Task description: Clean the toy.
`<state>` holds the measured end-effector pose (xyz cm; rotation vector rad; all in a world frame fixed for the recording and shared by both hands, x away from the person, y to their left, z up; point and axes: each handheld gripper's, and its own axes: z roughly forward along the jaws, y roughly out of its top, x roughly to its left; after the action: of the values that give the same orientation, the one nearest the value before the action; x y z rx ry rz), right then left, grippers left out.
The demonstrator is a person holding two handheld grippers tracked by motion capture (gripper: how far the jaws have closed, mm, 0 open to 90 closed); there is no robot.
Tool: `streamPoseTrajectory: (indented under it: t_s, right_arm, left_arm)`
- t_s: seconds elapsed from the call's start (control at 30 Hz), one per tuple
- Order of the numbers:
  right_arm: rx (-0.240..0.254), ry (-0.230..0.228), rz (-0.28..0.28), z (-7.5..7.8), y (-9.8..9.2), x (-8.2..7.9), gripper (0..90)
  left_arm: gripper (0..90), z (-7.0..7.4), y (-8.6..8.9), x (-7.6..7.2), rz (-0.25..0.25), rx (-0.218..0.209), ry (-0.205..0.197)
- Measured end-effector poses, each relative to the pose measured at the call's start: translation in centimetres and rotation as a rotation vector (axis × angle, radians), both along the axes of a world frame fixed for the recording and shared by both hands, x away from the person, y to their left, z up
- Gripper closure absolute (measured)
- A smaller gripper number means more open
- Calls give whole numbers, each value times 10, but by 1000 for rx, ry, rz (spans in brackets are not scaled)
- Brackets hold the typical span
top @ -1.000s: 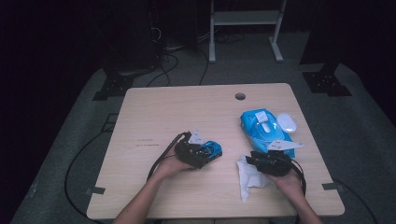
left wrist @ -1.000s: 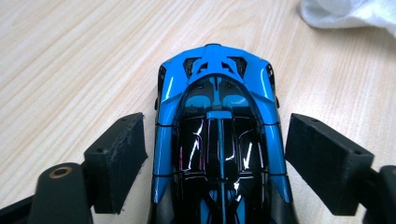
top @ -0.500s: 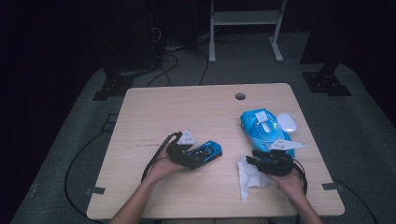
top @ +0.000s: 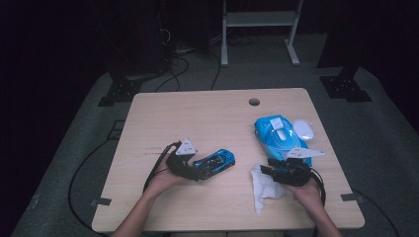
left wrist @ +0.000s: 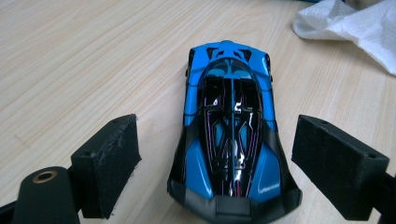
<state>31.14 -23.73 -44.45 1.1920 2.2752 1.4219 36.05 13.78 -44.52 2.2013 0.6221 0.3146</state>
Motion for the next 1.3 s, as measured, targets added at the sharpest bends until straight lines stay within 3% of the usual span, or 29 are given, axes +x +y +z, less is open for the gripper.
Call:
streamPoseTrajectory:
  t_s: [0.53,1.03,1.3]
  right_arm:
    - [-2,1,-5,0,-1,0,507]
    - [-3,5,-8,-1,-2,-2,501]
    - [-6,12,4,-4,-1,-3,487]
  left_arm:
    - [133,-3,18,-13,25,-34,0]
    - [123,-8,35,-30,29,-17,-4]
    - [122,-11,51,-39,77,-30,-1]
